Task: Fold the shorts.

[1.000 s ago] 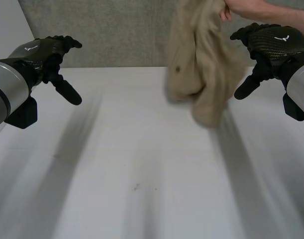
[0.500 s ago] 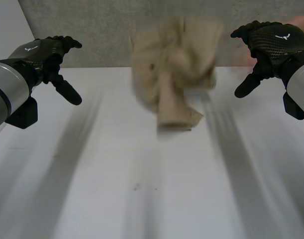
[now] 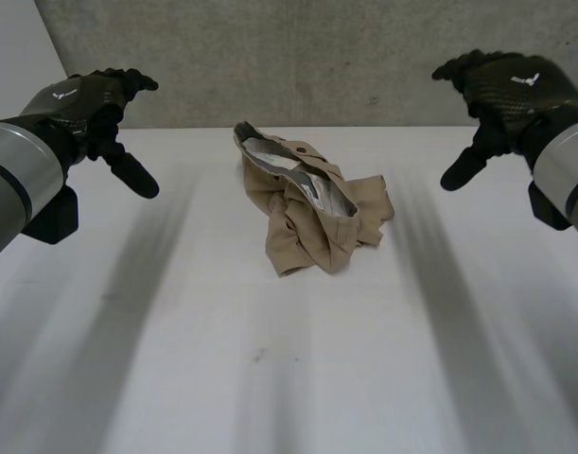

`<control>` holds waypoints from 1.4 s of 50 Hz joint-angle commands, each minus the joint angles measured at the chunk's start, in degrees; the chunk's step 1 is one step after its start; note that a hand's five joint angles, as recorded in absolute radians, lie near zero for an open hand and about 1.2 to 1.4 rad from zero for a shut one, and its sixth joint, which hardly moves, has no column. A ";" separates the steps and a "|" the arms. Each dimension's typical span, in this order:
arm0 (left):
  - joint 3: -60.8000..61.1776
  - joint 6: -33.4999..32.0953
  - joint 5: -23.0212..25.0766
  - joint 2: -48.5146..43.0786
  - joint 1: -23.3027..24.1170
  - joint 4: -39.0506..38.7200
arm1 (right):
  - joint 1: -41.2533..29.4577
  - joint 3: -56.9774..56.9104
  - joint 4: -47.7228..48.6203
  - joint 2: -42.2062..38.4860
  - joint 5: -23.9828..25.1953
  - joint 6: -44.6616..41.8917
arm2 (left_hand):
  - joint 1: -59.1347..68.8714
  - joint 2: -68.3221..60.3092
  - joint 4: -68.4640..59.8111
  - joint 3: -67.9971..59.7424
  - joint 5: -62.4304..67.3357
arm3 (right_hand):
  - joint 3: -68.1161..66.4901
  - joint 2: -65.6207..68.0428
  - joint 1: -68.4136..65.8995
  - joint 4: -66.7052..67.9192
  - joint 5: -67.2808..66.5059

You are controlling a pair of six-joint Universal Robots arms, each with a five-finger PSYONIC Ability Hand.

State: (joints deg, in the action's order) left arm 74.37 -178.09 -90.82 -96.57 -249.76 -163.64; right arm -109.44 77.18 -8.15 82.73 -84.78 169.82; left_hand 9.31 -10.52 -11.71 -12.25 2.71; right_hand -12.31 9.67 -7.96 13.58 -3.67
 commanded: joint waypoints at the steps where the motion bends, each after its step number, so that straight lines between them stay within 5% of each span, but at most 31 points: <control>1: 0.60 0.02 -0.06 -0.64 0.15 -1.67 | -0.33 -0.09 0.33 -5.55 0.40 2.78 | 0.74 0.47 1.67 2.21 -2.67 | 2.31 0.33 -2.04 -3.58 3.67; 13: 2.18 -0.15 -0.15 -3.71 0.42 -5.28 | -3.41 -3.17 2.08 -17.68 0.14 26.25 | 0.74 0.47 1.67 2.21 -2.67 | 2.31 0.33 -2.04 -3.58 3.67; 31: 2.00 -0.15 -0.15 -4.77 0.42 -5.63 | -11.06 -19.86 10.61 -39.04 -2.58 29.86 | 0.74 0.47 1.67 2.21 -2.67 | 2.31 0.33 -2.04 -3.58 3.67; 33: 2.00 -0.15 -0.15 -4.77 0.42 -5.63 | -11.23 -20.83 10.52 -40.27 -3.03 29.51 | 0.74 0.47 1.67 2.21 -2.67 | -4.63 7.26 -8.98 3.36 -3.27; 35: 2.09 -0.15 -0.15 -4.77 0.42 -5.63 | -11.50 -21.54 10.43 -41.07 -2.85 28.99 | 0.74 0.47 1.67 2.21 -2.67 | -31.97 34.60 -36.32 30.70 -30.61; 37: 2.09 -0.15 -0.15 -4.77 0.42 -5.63 | -11.67 -21.28 10.35 -40.72 -2.68 28.37 | 0.74 0.47 1.67 2.21 -2.67 | -63.06 65.69 -67.40 61.78 -61.69; 38: 2.00 -0.15 -0.15 -4.77 0.42 -5.72 | -11.76 -20.58 10.43 -39.59 -2.59 27.15 | 0.74 0.47 1.67 2.21 -2.67 | -67.65 70.28 -71.99 66.38 -66.29; 51: 2.44 -0.24 -0.15 -6.17 0.42 -9.40 | -15.27 -8.80 10.26 -16.56 -0.13 -6.77 | 0.69 0.52 1.71 2.25 -2.71 | -67.69 70.33 -72.04 66.42 -66.33; 70: 4.03 0.38 -0.85 -23.30 8.85 -20.31 | -18.00 -2.56 7.18 -3.10 0.49 -9.07 | 0.74 0.47 1.67 2.21 -2.67 | -67.69 70.33 -72.04 66.42 -66.33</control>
State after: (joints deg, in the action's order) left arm 78.47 -177.67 -91.62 -113.53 -243.84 -182.17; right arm -126.39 72.40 -0.20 78.29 -84.29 160.51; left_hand 9.31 -10.52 -11.71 -12.25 2.71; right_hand -66.89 67.08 -56.31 68.00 -56.08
